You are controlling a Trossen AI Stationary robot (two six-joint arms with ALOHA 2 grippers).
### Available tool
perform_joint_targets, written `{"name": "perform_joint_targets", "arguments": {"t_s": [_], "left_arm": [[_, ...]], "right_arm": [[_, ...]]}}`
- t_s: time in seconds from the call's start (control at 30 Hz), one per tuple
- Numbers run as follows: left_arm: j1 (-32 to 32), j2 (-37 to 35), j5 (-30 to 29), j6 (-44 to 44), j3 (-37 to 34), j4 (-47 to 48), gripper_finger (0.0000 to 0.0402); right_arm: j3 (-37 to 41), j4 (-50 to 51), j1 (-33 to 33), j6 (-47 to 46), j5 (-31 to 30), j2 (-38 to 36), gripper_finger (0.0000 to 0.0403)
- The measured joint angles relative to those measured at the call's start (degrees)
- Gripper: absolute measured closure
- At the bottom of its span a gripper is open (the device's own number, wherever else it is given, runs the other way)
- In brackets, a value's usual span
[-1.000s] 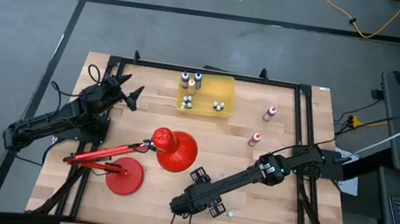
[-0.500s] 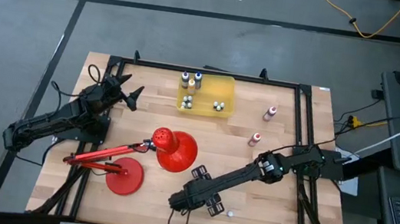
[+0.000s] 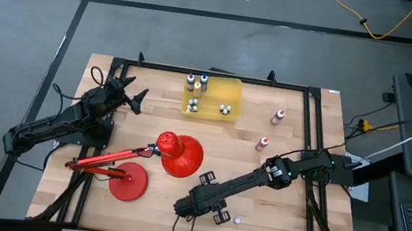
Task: Pick & Place food coloring
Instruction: Put the red food coloring bottle into the yellow bin
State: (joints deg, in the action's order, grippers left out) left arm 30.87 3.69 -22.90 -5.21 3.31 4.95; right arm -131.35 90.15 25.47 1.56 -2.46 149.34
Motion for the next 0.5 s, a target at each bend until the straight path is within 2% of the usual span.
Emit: {"name": "perform_joint_targets", "arguments": {"t_s": [0.27, 0.5], "left_arm": [[0.00, 0.00, 0.00, 0.00, 0.00, -0.02, 0.0038], [-0.02, 0.02, 0.00, 0.00, -0.02, -0.02, 0.0038]], "right_arm": [[0.04, 0.11, -0.04, -1.29, 0.85, 0.02, 0.0309], [0.02, 0.06, -0.10, -0.63, 1.81, 0.00, 0.0274]]}}
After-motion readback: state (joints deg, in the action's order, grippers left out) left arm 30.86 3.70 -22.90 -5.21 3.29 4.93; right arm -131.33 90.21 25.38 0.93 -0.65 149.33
